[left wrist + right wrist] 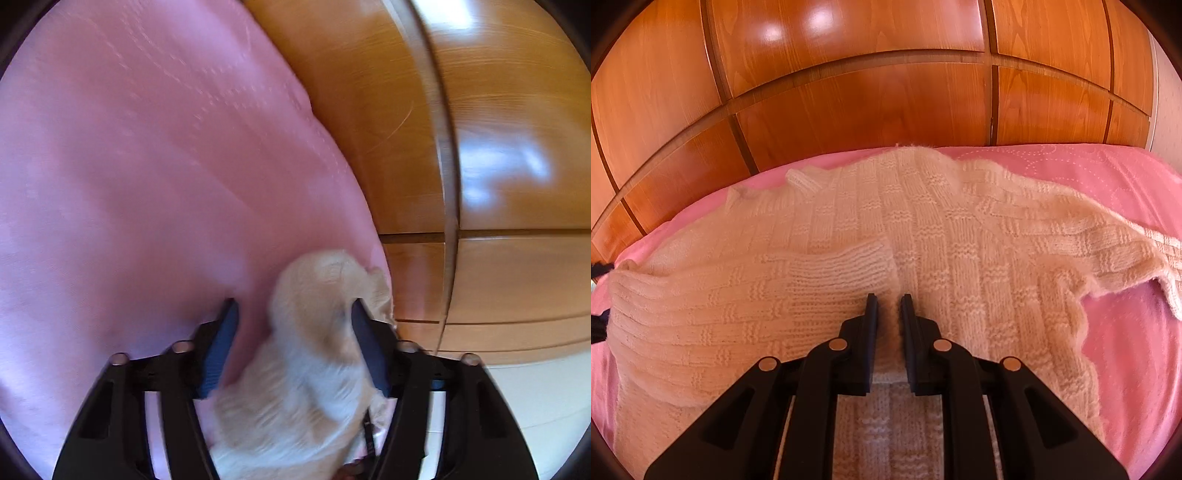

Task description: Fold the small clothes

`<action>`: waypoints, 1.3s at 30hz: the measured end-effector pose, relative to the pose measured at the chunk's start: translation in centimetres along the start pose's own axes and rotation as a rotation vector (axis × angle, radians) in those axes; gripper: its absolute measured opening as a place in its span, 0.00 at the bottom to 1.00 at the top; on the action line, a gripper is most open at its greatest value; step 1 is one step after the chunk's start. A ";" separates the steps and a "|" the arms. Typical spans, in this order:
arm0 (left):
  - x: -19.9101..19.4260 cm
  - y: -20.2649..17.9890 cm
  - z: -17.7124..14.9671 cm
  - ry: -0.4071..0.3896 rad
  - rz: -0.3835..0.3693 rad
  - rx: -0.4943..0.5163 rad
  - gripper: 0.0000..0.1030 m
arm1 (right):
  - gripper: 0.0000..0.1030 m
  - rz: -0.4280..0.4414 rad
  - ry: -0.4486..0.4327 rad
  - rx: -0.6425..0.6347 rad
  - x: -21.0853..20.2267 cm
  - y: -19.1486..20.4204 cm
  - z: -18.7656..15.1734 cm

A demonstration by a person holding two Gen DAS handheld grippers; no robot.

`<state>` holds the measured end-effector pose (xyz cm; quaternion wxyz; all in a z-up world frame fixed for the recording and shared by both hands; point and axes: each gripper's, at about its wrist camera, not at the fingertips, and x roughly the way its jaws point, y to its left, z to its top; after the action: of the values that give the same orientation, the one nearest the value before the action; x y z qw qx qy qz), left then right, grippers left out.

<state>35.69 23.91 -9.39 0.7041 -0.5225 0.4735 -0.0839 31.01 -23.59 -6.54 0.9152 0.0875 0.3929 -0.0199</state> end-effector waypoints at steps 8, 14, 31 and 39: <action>1.4 -9.2 -0.7 -0.052 0.561 0.457 0.08 | 0.12 0.010 0.000 0.009 0.0 0.0 -0.1; 4.0 -15.1 -4.2 -0.378 1.169 0.984 0.06 | 0.12 0.014 0.001 0.010 0.1 -0.1 -0.1; 5.9 -6.3 -5.1 -0.384 0.968 0.704 0.06 | 0.12 0.028 0.000 0.018 0.2 -0.4 -0.2; 2.0 -6.1 -10.2 -0.509 0.793 0.772 0.06 | 0.12 0.052 0.004 0.038 0.3 -1.0 -0.2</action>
<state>31.37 13.30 -5.61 0.9114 -0.0169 0.3843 0.1463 30.93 -24.56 -7.01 0.9129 0.1149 0.3918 -0.0034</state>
